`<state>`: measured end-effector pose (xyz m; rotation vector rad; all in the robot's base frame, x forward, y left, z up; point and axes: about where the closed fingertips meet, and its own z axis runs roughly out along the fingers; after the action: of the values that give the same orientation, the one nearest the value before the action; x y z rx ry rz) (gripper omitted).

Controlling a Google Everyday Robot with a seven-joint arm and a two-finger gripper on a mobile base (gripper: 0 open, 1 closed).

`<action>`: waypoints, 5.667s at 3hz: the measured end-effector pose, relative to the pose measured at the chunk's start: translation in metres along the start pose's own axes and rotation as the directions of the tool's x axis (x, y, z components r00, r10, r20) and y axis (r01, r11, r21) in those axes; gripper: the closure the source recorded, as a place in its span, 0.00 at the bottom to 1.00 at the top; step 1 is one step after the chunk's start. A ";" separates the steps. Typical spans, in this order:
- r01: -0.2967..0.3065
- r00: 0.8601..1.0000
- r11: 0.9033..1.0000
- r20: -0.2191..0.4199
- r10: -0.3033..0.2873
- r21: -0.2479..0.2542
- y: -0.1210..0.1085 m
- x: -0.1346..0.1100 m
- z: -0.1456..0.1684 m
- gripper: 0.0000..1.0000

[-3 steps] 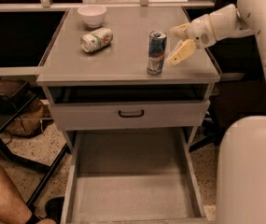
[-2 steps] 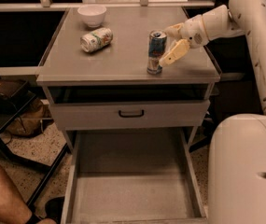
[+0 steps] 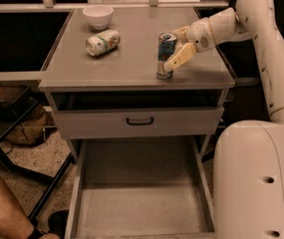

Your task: Place redbull can into middle drawer

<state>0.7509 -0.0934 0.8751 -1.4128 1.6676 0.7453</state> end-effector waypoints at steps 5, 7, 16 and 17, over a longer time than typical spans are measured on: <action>-0.005 1.000 1.000 -0.005 0.005 0.014 0.001 -0.001 -0.005 1.00; -0.026 0.997 1.000 -0.073 0.027 0.009 0.034 -0.009 -0.025 1.00; -0.309 0.951 0.936 0.027 0.308 0.169 0.185 0.188 -0.057 1.00; -0.398 0.917 0.905 0.056 0.394 0.152 0.196 0.230 -0.026 1.00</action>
Offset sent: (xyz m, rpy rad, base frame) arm 0.0000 0.0000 0.0000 0.0000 0.0000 0.0000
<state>0.5435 -0.1910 0.6773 -0.9571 1.9768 0.8238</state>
